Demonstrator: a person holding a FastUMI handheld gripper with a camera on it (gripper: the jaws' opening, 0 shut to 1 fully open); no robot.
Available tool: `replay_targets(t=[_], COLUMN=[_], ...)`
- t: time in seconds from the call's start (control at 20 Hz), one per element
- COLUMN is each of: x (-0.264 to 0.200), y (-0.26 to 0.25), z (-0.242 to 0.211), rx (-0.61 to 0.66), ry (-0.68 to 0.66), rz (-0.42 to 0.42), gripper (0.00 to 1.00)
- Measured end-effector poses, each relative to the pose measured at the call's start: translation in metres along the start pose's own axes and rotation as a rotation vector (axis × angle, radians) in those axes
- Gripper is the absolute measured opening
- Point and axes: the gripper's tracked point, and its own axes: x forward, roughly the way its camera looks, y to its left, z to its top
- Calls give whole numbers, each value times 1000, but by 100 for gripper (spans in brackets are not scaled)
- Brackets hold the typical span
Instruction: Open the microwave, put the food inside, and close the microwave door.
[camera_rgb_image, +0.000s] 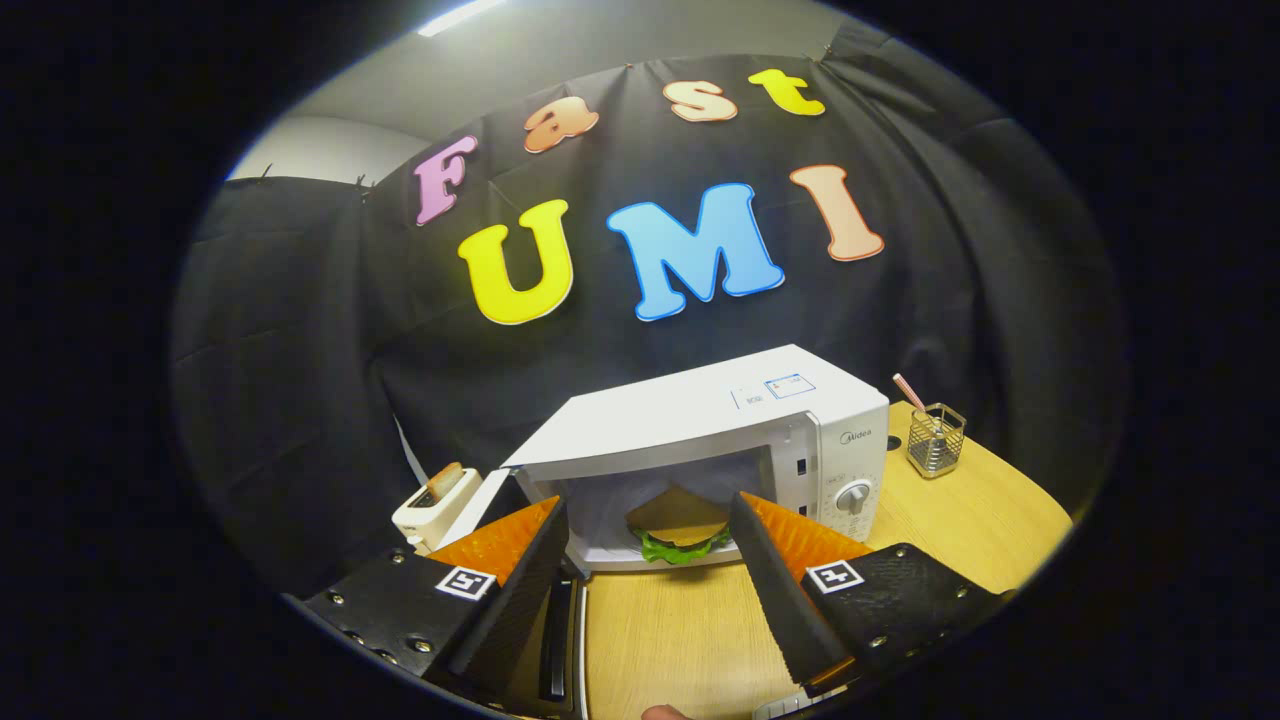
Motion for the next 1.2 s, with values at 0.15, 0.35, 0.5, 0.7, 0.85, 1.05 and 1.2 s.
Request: replay_targets(t=[0.15,0.35,0.5,0.7,0.85,1.05,1.2], x=[-21,-50,-70,-93,-113,-134,-147], y=[27,67,99,145,176,212,234], z=[3,2,-6,-11,-13,-31,-52], rx=[-19,-61,-99,-134,-183,-196,-204], ry=[-3,-3,2,5,-7,14,64], rz=[82,199,294,424,515,622,688], gripper=[97,97,97,97,97,97,98])
